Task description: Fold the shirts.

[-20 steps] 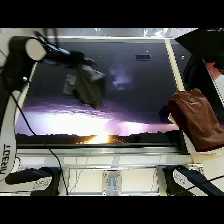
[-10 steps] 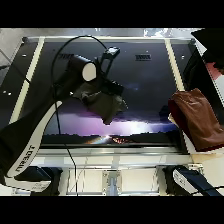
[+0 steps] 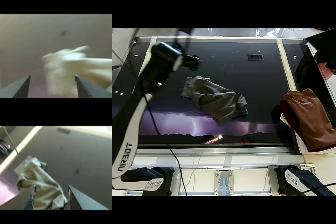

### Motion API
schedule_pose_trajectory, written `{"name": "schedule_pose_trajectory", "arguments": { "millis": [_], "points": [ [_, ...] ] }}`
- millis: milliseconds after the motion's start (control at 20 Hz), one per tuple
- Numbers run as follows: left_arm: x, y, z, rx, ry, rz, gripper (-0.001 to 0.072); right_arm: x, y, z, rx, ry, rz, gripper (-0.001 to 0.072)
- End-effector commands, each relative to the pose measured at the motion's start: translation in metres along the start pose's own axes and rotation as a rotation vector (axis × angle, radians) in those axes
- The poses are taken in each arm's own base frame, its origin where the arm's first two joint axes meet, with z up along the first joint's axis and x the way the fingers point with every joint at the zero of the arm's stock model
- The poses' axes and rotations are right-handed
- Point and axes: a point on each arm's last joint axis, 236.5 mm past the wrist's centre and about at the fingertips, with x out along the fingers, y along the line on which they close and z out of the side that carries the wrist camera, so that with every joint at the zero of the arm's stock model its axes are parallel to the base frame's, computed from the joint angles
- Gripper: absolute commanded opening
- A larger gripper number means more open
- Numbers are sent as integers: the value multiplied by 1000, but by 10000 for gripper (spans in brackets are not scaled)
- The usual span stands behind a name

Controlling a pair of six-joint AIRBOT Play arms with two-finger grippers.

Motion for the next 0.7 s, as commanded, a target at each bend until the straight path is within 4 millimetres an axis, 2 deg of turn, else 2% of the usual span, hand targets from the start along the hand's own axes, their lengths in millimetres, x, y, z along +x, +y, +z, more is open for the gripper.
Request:
{"name": "schedule_pose_trajectory", "arguments": {
  "millis": [0,150,250,350,400,500,550,650],
  "points": [
    [32,86,-62,-210,171,156,629,32,-18,-46,99,193,18,449],
    [64,99,-141,-229,358,178,628,68,-31,-91,225,355,63,449],
    [78,101,-195,-233,471,196,627,90,-33,-113,295,413,106,449],
    [85,112,-236,-188,525,235,602,111,-36,-135,341,458,121,449],
    [84,119,-250,-197,528,259,580,121,-36,-145,357,473,128,449],
    [79,132,-272,-292,496,286,580,145,-27,-165,377,495,143,449],
    [73,139,-279,-402,461,310,579,158,-23,-175,378,501,144,449],
    [64,144,-282,-804,367,338,579,185,-13,-196,359,494,125,450]
  ]
}}
